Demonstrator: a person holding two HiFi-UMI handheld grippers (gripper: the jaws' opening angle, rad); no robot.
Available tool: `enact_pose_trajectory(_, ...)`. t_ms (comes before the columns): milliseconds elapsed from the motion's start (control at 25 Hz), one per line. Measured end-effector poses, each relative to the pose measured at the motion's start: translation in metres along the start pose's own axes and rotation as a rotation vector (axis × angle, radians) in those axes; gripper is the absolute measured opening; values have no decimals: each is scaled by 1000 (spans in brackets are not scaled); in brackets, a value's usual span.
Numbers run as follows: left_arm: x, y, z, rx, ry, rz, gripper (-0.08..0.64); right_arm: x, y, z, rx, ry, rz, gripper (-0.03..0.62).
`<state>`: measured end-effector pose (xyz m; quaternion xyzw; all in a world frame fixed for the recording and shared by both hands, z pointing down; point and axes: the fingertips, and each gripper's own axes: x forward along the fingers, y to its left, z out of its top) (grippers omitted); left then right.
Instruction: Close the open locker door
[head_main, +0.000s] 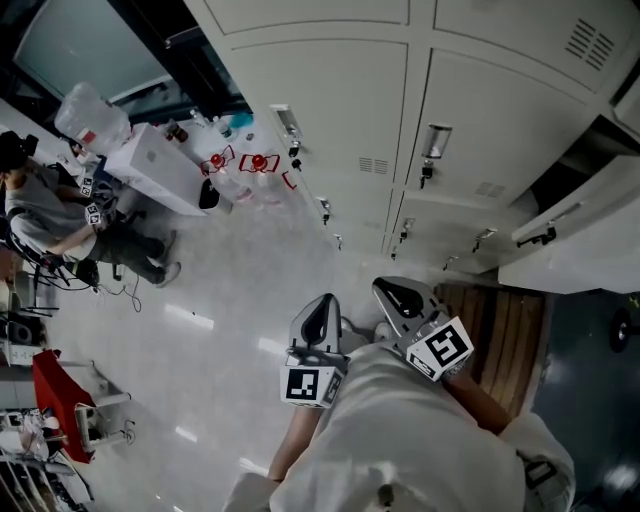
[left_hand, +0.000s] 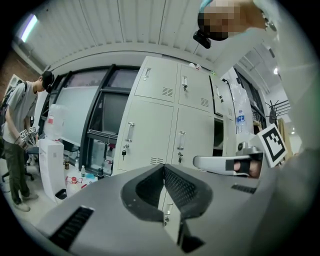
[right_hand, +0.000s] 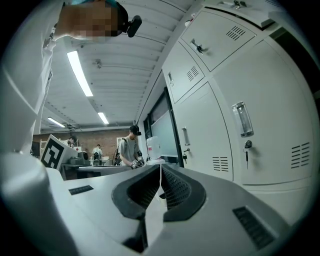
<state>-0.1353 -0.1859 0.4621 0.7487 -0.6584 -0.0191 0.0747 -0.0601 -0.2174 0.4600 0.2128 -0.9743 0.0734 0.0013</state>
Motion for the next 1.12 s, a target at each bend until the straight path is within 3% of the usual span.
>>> enact_pose_trajectory(440,-13,11,-3,11,2,70,9,11,8,-5,-2,17,63,31)
enact_pose_trajectory(1120,-6,0,-1,42,18,54,9,6,-1,-6,4,22,36,32)
